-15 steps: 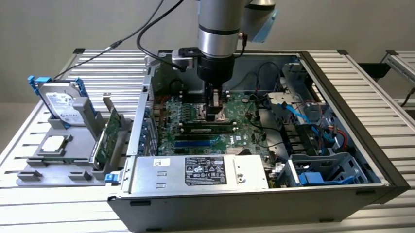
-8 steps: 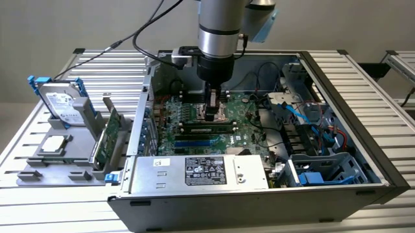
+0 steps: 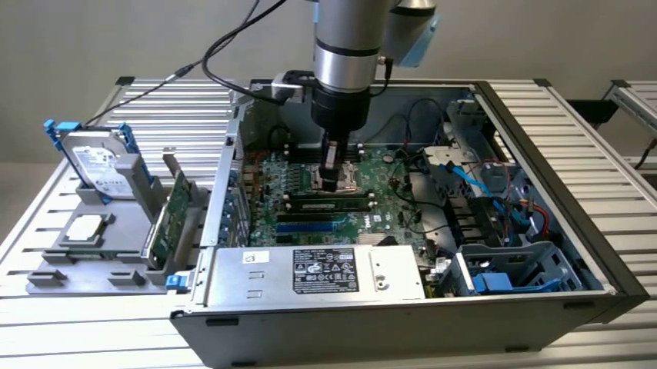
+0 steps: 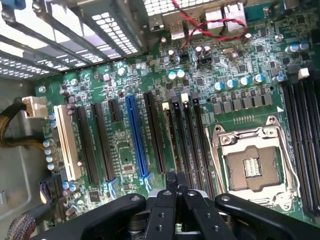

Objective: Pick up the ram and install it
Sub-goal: 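Press down the ram until it locks into place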

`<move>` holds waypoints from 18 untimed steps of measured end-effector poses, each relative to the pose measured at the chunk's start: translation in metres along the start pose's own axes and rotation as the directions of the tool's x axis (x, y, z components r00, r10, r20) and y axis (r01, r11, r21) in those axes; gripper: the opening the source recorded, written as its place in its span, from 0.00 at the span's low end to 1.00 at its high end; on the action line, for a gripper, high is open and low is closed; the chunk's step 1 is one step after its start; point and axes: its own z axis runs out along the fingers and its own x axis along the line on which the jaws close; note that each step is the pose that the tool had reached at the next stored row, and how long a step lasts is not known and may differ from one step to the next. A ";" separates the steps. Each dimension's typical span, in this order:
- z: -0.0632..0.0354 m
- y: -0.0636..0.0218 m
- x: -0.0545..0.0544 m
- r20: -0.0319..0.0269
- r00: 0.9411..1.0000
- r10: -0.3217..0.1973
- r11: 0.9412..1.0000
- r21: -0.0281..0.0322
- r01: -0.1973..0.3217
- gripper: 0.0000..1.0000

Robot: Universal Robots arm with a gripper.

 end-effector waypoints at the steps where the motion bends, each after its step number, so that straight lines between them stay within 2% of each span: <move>1: 0.0001 0.0000 0.000 0.001 1.000 0.018 1.000 -0.002 -0.018 0.11; 6: 0.0004 0.0000 0.000 0.003 0.994 0.108 0.994 -0.013 -0.108 0.11; 10: 0.0008 0.0000 0.000 0.005 0.984 0.180 0.983 -0.021 -0.180 0.11; 14: 0.0010 0.0000 0.000 0.006 0.968 0.250 0.968 -0.030 -0.250 0.11; 18: 0.0013 0.0000 0.000 0.006 0.947 0.320 0.947 -0.039 -0.320 0.11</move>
